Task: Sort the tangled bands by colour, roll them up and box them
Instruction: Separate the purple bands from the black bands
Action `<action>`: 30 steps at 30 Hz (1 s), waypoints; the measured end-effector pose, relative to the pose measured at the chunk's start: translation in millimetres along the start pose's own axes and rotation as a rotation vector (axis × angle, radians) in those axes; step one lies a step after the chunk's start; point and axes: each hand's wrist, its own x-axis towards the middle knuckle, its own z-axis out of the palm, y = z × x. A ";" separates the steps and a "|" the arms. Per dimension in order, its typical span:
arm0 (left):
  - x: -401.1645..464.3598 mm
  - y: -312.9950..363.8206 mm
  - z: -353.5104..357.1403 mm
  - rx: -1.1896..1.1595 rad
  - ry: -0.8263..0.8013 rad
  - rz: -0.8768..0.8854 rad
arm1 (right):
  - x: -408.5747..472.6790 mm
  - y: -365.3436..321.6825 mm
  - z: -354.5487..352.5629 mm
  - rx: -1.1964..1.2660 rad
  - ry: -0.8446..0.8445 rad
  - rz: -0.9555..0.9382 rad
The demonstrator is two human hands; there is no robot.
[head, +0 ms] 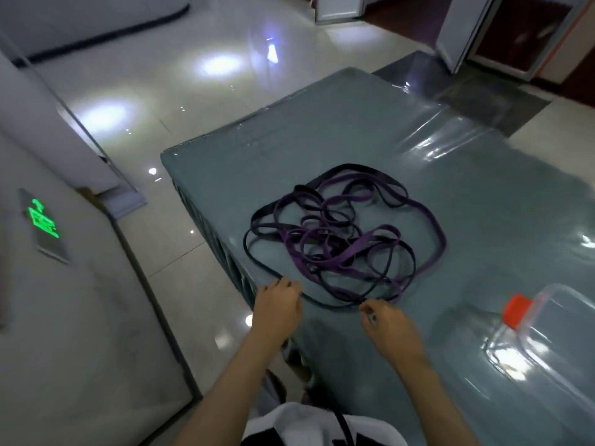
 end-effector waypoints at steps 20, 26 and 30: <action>265.7 -119.5 -3.9 -0.004 -0.351 0.284 | 117.8 -79.5 65.8 0.356 0.104 0.445; 293.8 -146.6 7.8 -0.058 -0.422 0.351 | 132.1 -117.2 96.4 0.225 -0.041 0.564; 318.3 -143.4 -1.0 -0.137 -0.513 0.374 | 131.9 -125.9 105.6 0.279 0.100 0.612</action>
